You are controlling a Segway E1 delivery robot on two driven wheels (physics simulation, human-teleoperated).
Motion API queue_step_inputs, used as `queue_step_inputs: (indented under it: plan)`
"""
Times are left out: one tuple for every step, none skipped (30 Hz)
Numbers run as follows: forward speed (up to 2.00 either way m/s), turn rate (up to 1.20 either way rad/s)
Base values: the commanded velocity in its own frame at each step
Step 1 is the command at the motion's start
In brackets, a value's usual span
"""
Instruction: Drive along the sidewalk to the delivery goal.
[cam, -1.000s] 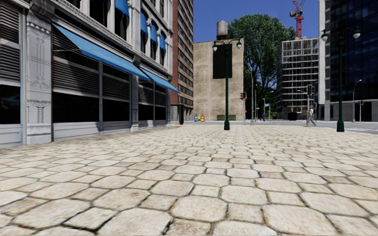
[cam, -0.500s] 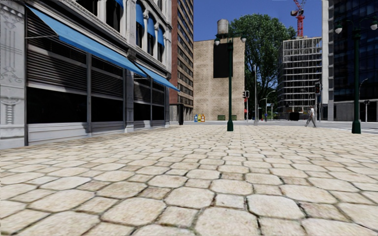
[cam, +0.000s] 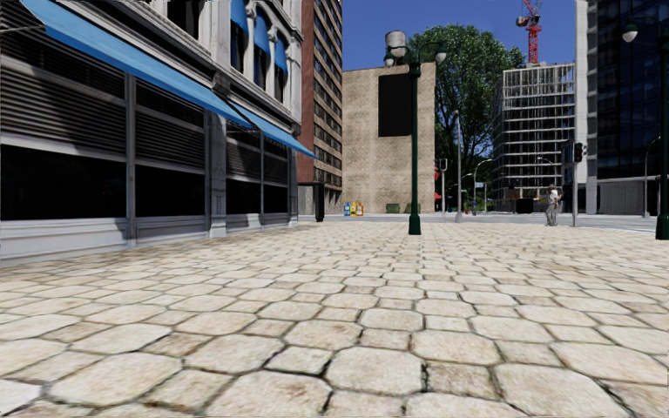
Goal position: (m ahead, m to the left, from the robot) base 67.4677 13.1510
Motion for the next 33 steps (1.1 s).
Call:
queue_step_inputs:
  plan:
    - [2.0,0.0]
    - [2.0,0.0]
    - [2.0,0.0]
    - [2.0,0.0]
    - [2.0,0.0]
    - [2.0,0.0]
    - [2.0,0.0]
    - [2.0,0.0]
    - [2.0,0.0]
    - [2.0,0.0]
    - [2.0,0.0]
    - [2.0,0.0]
    - [2.0,0.0]
    - [2.0,0.0]
    - [2.0,0.0]
    - [2.0,0.0]
    - [2.0,0.0]
    - [2.0,0.0]
    - [2.0,0.0]
    - [2.0,0.0]
    - [2.0,0.0]
    - [2.0,0.0]
    - [2.0,0.0]
    - [2.0,0.0]
    - [2.0,0.0]
    - [2.0,0.0]
    - [2.0,0.0]
    - [2.0,0.0]
    - [2.0,0.0]
    - [2.0,0.0]
    - [2.0,0.0]
    - [2.0,0.0]
    - [2.0,0.0]
